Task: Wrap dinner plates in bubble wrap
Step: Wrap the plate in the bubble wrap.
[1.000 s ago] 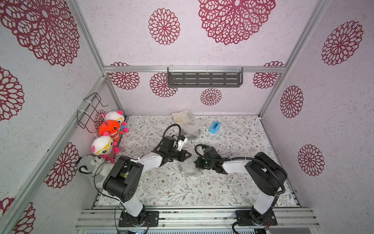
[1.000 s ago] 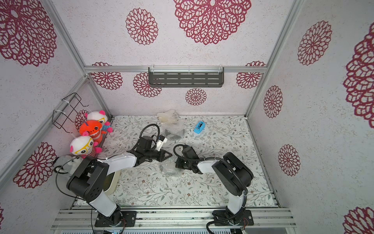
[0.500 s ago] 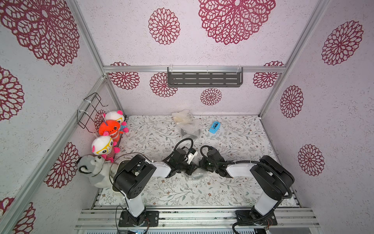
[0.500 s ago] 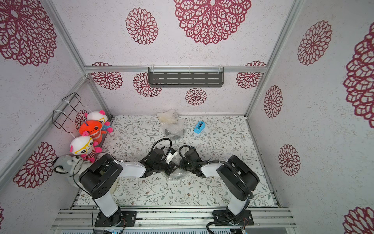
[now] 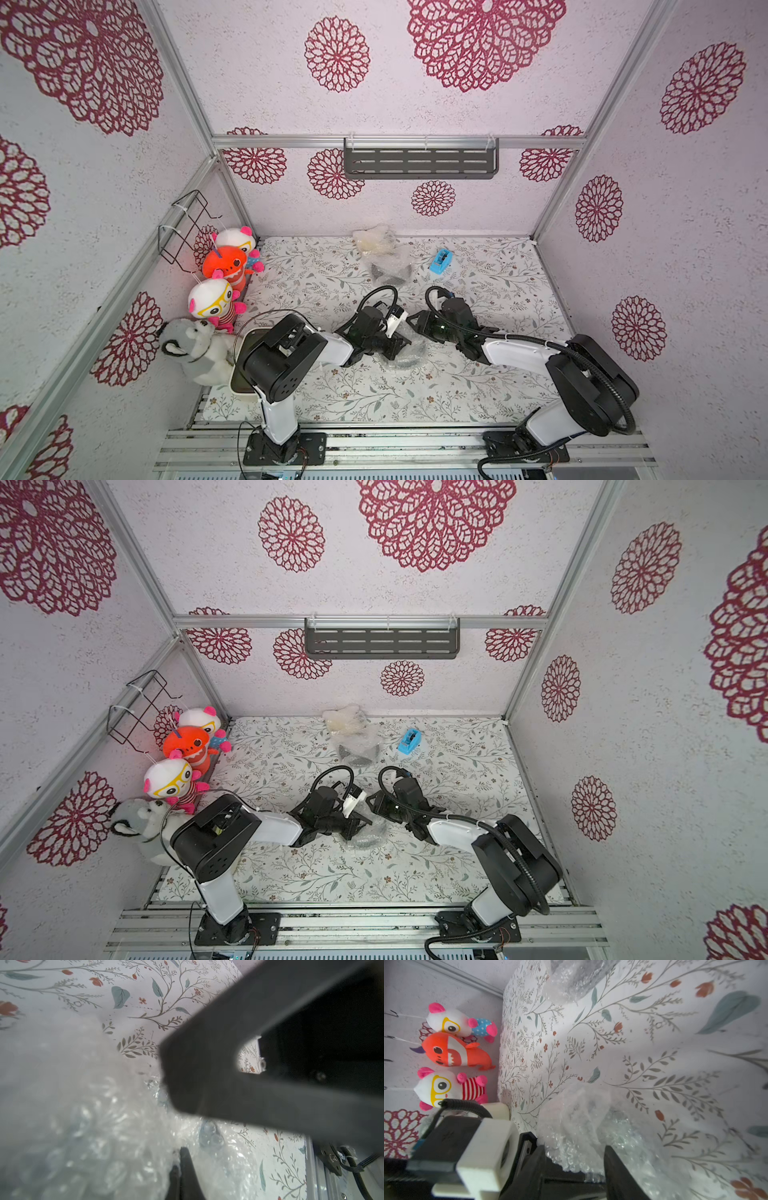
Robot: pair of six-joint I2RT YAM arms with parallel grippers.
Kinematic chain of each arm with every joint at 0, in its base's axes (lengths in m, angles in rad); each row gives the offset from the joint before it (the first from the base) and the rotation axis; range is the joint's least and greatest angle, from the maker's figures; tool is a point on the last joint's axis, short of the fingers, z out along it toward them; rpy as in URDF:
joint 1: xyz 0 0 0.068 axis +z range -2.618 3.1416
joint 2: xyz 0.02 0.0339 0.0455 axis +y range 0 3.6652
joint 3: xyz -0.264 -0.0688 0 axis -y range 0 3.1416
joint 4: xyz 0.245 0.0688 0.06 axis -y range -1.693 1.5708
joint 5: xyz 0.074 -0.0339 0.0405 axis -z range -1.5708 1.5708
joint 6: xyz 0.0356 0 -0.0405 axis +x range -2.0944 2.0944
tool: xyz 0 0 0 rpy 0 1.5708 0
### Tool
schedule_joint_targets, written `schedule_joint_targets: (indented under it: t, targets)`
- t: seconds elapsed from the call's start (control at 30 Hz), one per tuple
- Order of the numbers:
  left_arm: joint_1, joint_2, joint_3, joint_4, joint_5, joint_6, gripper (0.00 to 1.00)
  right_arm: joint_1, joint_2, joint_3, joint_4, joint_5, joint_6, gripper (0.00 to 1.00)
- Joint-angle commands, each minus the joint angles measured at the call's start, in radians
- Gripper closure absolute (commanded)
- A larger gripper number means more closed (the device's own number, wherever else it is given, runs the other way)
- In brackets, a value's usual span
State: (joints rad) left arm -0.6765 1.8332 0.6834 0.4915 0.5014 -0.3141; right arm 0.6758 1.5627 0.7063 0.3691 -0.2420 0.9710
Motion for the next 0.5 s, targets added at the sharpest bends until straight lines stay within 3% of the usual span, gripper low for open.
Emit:
schedule_joint_targets:
  t: [0.0, 0.07, 0.17, 0.23, 0.37, 0.47]
  targets:
    - [-0.022, 0.038, -0.025, -0.030, -0.024, 0.024, 1.00, 0.013, 0.039, 0.053, -0.044, -0.039, 0.012, 0.51]
    - [-0.023, 0.042, -0.025, -0.022, -0.025, 0.027, 1.00, 0.013, 0.062, 0.061, -0.025, -0.076, 0.021, 0.57]
    - [-0.022, 0.043, -0.029, -0.012, -0.030, 0.026, 0.96, 0.013, 0.021, 0.041, -0.082, -0.068, 0.030, 0.90]
    - [-0.022, 0.042, -0.034, -0.005, -0.030, 0.027, 0.93, 0.003, -0.030, -0.004, -0.122, -0.060, 0.044, 0.99]
    - [-0.022, -0.007, -0.048, -0.011, -0.043, 0.017, 0.83, -0.004, -0.032, -0.114, -0.117, -0.116, 0.097, 1.00]
    - [-0.022, -0.152, -0.082, -0.051, -0.075, -0.012, 0.74, -0.014, 0.020, -0.145, -0.093, -0.128, 0.116, 1.00]
